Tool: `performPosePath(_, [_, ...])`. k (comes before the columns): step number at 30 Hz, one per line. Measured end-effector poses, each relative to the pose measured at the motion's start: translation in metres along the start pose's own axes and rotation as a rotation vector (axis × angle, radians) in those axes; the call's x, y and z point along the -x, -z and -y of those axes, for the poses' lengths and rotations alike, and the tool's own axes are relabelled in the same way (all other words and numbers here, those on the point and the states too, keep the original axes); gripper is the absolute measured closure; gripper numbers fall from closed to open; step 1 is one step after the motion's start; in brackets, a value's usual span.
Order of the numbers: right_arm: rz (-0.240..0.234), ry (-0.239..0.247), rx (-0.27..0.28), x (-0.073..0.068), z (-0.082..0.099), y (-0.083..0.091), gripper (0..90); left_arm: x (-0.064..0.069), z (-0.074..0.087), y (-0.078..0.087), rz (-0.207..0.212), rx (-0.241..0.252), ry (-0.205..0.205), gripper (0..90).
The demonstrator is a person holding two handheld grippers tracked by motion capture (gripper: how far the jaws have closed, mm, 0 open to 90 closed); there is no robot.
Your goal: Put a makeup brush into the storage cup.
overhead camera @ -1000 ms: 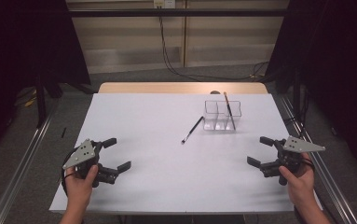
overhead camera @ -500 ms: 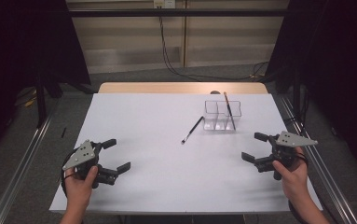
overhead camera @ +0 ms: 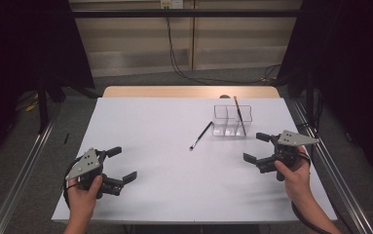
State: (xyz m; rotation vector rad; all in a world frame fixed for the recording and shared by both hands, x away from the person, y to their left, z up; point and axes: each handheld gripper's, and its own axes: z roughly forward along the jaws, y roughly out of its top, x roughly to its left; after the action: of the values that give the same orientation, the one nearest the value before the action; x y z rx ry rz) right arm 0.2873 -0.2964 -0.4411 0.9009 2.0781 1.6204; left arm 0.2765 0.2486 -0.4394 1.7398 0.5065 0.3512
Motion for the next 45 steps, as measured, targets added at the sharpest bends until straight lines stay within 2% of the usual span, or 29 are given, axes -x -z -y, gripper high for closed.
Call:
performPosePath(12, [-0.033,0.006,0.005,-0.005,-0.01,-0.03,0.6,-0.002,0.0,-0.003,0.003,0.001,0.0,0.0])
performPosePath(29, [-0.072,0.002,-0.027,-0.012,-0.02,-0.064,0.7,-0.003,-0.001,-0.009,0.021,0.009,0.002,0.0])
performPosePath(45, [-0.119,0.027,-0.062,-0.025,-0.03,-0.099,0.8,-0.003,-0.002,-0.01,0.028,0.009,0.001,0.0])
